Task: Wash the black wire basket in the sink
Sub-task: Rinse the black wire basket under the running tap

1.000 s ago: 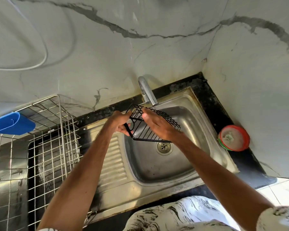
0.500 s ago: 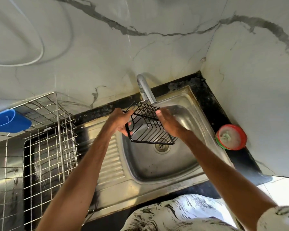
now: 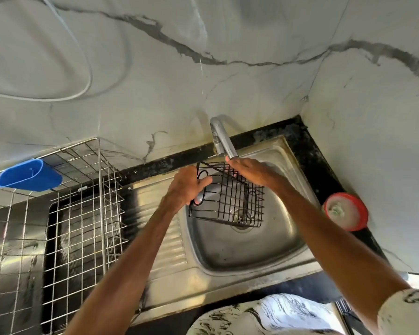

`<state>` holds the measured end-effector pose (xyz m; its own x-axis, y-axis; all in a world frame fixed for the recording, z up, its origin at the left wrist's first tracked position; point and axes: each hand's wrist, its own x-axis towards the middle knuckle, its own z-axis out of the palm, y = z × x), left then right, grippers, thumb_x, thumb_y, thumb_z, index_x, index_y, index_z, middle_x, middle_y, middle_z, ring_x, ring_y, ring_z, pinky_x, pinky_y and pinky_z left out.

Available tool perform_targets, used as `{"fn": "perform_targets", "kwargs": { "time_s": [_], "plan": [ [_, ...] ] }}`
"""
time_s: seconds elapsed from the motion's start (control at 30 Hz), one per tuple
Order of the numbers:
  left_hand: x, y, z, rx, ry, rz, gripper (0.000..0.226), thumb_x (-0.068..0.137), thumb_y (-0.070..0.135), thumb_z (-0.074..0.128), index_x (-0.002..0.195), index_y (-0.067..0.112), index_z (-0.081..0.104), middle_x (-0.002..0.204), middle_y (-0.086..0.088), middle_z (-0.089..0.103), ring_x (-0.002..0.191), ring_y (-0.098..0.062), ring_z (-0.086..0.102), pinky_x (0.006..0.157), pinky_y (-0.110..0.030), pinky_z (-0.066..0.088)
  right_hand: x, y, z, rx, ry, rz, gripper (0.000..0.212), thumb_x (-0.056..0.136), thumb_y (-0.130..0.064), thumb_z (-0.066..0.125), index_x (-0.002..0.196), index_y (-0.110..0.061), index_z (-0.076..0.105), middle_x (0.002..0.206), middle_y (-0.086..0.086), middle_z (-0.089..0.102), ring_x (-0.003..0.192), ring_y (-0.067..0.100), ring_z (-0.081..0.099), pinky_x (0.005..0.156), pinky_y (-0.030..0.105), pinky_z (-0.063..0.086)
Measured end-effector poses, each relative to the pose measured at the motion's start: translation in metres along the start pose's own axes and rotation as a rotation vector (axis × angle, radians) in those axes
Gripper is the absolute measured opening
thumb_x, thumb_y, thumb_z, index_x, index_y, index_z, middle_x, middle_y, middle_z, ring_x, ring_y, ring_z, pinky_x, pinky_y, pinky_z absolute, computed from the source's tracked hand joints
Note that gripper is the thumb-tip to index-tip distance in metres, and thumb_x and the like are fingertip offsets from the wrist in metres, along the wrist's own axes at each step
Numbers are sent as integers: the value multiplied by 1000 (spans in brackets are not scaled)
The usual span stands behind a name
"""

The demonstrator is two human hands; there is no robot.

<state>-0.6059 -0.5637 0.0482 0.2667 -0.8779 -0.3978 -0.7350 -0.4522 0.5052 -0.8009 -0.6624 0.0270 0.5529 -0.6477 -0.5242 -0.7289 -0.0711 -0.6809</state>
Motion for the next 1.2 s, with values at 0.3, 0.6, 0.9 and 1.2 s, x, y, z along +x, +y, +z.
{"fn": "perform_targets", "kwargs": {
  "time_s": [0.3,0.6,0.9,1.2],
  "plan": [
    [12,-12,7,81,-106,214,42,93,34,76,128,15,62,94,-4,74,72,-16,71,77,-39,60,8,28,-4,41,-84,108,45,80,-62,72,116,-37,67,116,-5,71,100,12,66,92,37,55],
    [16,-35,5,-350,-216,-144,68,93,43,73,150,15,47,145,0,53,131,-24,54,106,-41,47,4,23,12,30,116,30,38,81,-33,81,115,-19,71,115,-4,68,81,1,55,59,11,32],
    [14,9,37,-719,-348,-520,84,88,45,78,156,15,39,167,-16,27,147,-54,29,111,-74,33,9,20,15,-72,315,64,42,73,-45,84,105,-21,75,87,-3,73,64,2,63,88,35,54],
    [12,15,54,-869,-269,-581,36,83,32,76,113,16,62,137,-18,52,125,-40,50,112,-63,39,2,35,6,-147,345,-87,44,84,-45,76,116,-16,67,117,4,63,103,14,57,77,22,41]
  ]
}}
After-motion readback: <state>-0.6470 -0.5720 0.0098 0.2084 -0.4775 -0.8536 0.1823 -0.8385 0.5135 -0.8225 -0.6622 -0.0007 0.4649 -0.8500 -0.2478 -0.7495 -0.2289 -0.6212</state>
